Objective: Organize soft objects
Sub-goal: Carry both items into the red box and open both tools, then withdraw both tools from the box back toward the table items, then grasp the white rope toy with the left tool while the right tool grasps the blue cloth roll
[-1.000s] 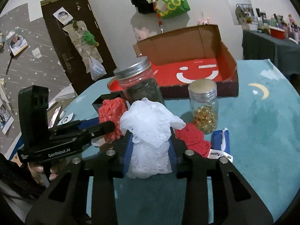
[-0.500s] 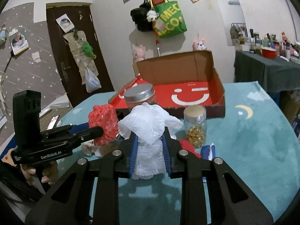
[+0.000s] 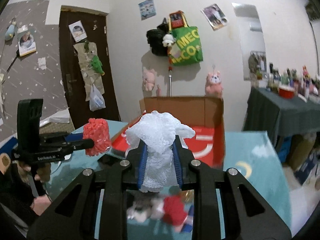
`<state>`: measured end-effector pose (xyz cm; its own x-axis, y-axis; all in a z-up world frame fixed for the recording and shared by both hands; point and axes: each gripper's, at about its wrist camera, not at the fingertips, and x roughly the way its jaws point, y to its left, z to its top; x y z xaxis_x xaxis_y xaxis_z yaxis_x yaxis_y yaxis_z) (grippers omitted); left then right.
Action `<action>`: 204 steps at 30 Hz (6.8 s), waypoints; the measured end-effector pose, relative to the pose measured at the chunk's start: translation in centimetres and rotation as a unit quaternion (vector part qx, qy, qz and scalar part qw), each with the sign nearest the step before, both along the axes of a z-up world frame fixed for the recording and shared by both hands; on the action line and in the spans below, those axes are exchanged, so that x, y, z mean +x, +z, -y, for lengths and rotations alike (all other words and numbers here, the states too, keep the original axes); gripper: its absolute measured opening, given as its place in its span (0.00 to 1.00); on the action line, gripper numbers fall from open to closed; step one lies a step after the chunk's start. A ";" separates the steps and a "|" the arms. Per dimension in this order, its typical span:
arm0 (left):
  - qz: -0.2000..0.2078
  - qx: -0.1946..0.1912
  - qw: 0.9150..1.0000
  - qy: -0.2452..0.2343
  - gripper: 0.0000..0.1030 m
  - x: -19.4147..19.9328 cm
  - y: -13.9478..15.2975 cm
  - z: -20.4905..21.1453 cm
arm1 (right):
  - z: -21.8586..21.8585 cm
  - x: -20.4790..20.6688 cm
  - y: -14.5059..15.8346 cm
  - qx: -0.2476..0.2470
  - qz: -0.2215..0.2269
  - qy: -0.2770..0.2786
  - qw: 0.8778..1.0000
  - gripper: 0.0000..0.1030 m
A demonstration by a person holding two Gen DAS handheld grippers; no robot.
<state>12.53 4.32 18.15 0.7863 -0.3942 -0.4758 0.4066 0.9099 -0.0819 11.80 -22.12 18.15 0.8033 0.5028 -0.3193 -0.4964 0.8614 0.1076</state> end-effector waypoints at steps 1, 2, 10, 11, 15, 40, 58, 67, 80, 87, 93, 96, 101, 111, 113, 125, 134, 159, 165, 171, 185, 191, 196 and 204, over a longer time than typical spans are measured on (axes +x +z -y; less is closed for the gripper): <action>-0.001 0.003 1.000 -0.005 0.35 0.8 0.5 0.0 | -0.3 0.8 0.8 -0.010 0.008 0.001 1.000 0.22; -0.002 0.010 1.000 -0.007 0.35 1.8 1.0 0.1 | -0.5 1.5 1.2 -0.017 0.011 0.004 1.000 0.22; -0.056 0.043 0.997 -0.027 0.35 11.2 2.0 1.0 | -3.8 10.5 3.4 -0.082 -0.001 0.017 0.997 0.22; -0.066 0.048 0.996 -0.026 0.35 12.8 1.7 1.3 | -4.5 12.1 3.2 -0.093 -0.006 0.016 0.996 0.22; -0.104 0.066 0.992 -0.032 0.35 17.7 0.2 2.5 | -6.2 17.4 1.8 -0.117 -0.043 0.014 0.992 0.22; -0.229 0.082 0.970 0.022 0.42 33.4 -10.9 2.3 | -9.0 37.1 -9.4 -0.130 -0.245 -0.035 0.960 0.25; -0.216 0.099 0.971 0.032 0.60 33.6 -10.2 2.4 | -8.9 37.4 -9.2 -0.124 -0.262 -0.054 0.955 0.47; -0.195 0.087 0.976 0.051 0.75 31.5 -8.1 1.1 | -8.1 36.9 -8.2 -0.104 -0.269 -0.066 0.955 0.61; -0.093 0.032 0.993 0.070 0.98 21.5 1.1 0.6 | -7.1 28.9 -0.3 -0.099 -0.198 -0.082 0.972 0.80; -0.017 0.030 0.996 0.077 1.00 13.8 5.5 1.0 | -5.7 21.4 4.6 -0.072 -0.142 -0.084 0.984 0.86; 0.033 0.016 0.996 0.084 1.00 7.2 7.3 0.9 | -5.0 14.3 7.1 -0.073 -0.087 -0.077 0.991 0.90; 0.050 0.005 0.995 0.083 1.00 3.9 7.2 0.9 | -4.6 10.2 7.6 -0.071 -0.057 -0.074 0.993 0.90; 0.088 -0.005 0.992 0.093 1.00 -1.5 6.7 1.2 | -3.7 3.4 7.4 -0.065 -0.008 -0.076 0.995 0.96; 0.117 -0.022 0.987 0.108 1.00 -9.5 3.2 2.0 | -3.1 -6.6 3.5 -0.067 0.047 -0.109 0.991 0.96; 0.117 -0.030 0.986 0.112 1.00 -10.5 2.1 2.1 | -3.0 -7.9 2.4 -0.064 0.048 -0.116 0.990 0.96; 0.062 -0.011 0.988 0.141 1.00 -11.5 -6.3 3.2 | -2.8 -11.1 -5.3 -0.078 0.038 -0.177 0.980 0.97; 0.001 -0.002 0.990 0.141 1.00 -9.8 -11.0 3.7 | -2.7 -10.1 -10.1 -0.083 -0.015 -0.180 0.980 0.97; -0.058 0.020 0.988 0.143 1.00 -8.1 -13.3 2.7 | -1.5 -6.9 -15.3 -0.084 -0.101 -0.188 0.973 0.97; -0.066 0.028 0.987 0.146 1.00 -7.3 -12.6 1.0 | 0.1 -5.3 -14.2 -0.078 -0.117 -0.199 0.970 0.97; -0.072 0.045 0.984 0.158 1.00 -6.4 -12.1 -1.2 | 1.4 -3.8 -14.0 -0.095 -0.132 -0.205 0.965 0.97; -0.120 0.032 0.978 0.170 0.93 -4.5 -12.7 -6.5 | 3.0 -0.2 -14.6 -0.107 -0.183 -0.176 0.961 0.96; -0.162 0.008 0.975 0.149 0.58 -3.5 -14.3 -7.5 | 2.3 0.8 -15.1 -0.118 -0.193 -0.153 0.962 0.71; -0.168 -0.024 0.979 0.110 0.18 -3.7 -14.2 -7.6 | 2.4 1.4 -15.6 -0.082 -0.220 -0.106 0.966 0.25; -0.130 0.001 0.986 0.107 0.17 -4.5 -12.2 -6.3 | 3.2 0.0 -13.7 -0.104 -0.162 -0.157 0.969 0.23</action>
